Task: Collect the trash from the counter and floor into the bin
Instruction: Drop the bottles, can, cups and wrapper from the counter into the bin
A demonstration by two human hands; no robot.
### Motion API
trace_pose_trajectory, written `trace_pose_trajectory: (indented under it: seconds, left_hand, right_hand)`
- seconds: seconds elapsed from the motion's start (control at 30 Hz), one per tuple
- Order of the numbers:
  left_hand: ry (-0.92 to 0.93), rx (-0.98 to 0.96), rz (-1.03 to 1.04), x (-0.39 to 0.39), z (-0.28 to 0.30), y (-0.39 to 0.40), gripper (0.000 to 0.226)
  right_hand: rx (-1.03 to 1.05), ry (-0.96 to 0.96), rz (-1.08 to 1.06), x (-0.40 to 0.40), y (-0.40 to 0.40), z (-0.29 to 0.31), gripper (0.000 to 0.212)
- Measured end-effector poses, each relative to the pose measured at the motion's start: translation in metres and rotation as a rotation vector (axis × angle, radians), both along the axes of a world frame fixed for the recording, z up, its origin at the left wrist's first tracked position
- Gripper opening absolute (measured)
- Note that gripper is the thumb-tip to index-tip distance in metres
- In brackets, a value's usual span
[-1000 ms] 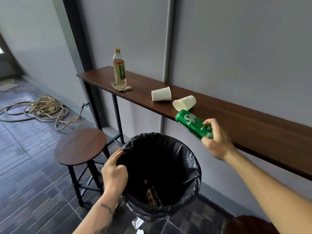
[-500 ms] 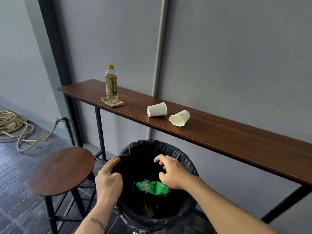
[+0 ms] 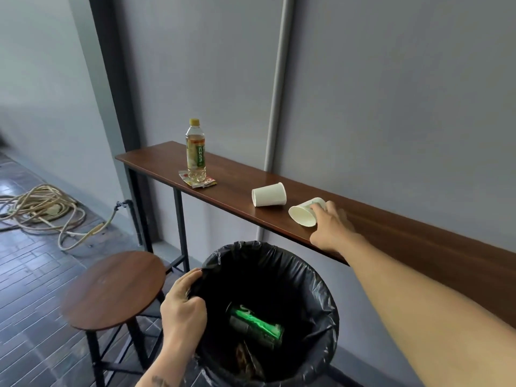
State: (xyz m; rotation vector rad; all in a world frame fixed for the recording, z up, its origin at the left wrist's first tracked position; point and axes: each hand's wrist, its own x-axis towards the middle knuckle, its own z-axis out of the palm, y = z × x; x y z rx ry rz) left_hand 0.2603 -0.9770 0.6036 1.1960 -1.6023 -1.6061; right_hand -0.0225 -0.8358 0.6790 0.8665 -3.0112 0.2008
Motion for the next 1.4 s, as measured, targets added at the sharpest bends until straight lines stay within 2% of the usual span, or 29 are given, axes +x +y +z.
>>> trace_pose_trajectory:
  seconds: [0.23, 0.47, 0.63, 0.7, 0.8, 0.87, 0.97, 1.0, 1.07, 1.13, 1.2, 1.3, 1.4]
  left_hand:
    - [-0.059, -0.115, 0.067, -0.026, -0.007, 0.014, 0.072]
    - [-0.086, -0.152, 0.113, -0.047, -0.013, 0.022, 0.071]
    - [-0.062, -0.109, 0.127, -0.053, -0.004, 0.025, 0.068]
    - [-0.061, -0.096, 0.135, -0.055, -0.001, 0.024, 0.068]
    - [-0.057, -0.07, 0.141, -0.056, -0.002, 0.019, 0.07]
    - [-0.052, -0.072, 0.135, -0.055, -0.003, 0.013, 0.071]
    - [-0.029, -0.079, 0.113, -0.054, -0.004, 0.0, 0.069]
    - [-0.03, -0.084, 0.106, -0.054, -0.005, -0.006, 0.069]
    - [-0.04, -0.094, 0.092, -0.052, -0.007, -0.018, 0.069]
    - [-0.025, -0.084, 0.066, -0.049, -0.009, -0.033, 0.07]
    - [-0.012, -0.055, 0.026, -0.046, -0.013, -0.053, 0.07]
    - [-0.01, -0.094, -0.066, -0.048, -0.017, -0.069, 0.071]
    - [-0.013, -0.1, -0.104, -0.045, -0.024, -0.093, 0.071]
  right_hand:
    - [0.192, 0.108, 0.207, -0.061, -0.019, -0.019, 0.097]
    - [0.15, 0.297, 0.282, -0.078, -0.017, -0.028, 0.068]
    - [-0.151, 0.347, 0.465, -0.039, -0.011, -0.019, 0.059]
    - [-0.139, 0.211, 0.528, -0.005, -0.014, -0.015, 0.056]
    - [0.08, -0.285, 0.52, 0.039, -0.022, -0.025, 0.05]
    - [0.207, -0.535, 0.506, 0.061, -0.025, -0.043, 0.056]
    - [0.273, -0.656, 0.492, 0.074, -0.033, -0.058, 0.085]
    - [0.224, -0.678, 0.475, 0.07, -0.039, -0.054, 0.086]
    - [0.026, -0.614, 0.42, 0.052, -0.057, -0.039, 0.067]
    - [-0.209, -0.412, 0.331, 0.026, -0.078, -0.022, 0.045]
    - [-0.293, -0.197, 0.276, 0.001, -0.103, -0.004, 0.043]
    - [-0.132, 0.046, 0.215, -0.034, -0.119, 0.019, 0.06]
    - [0.118, 0.093, 0.152, -0.06, -0.138, 0.018, 0.076]
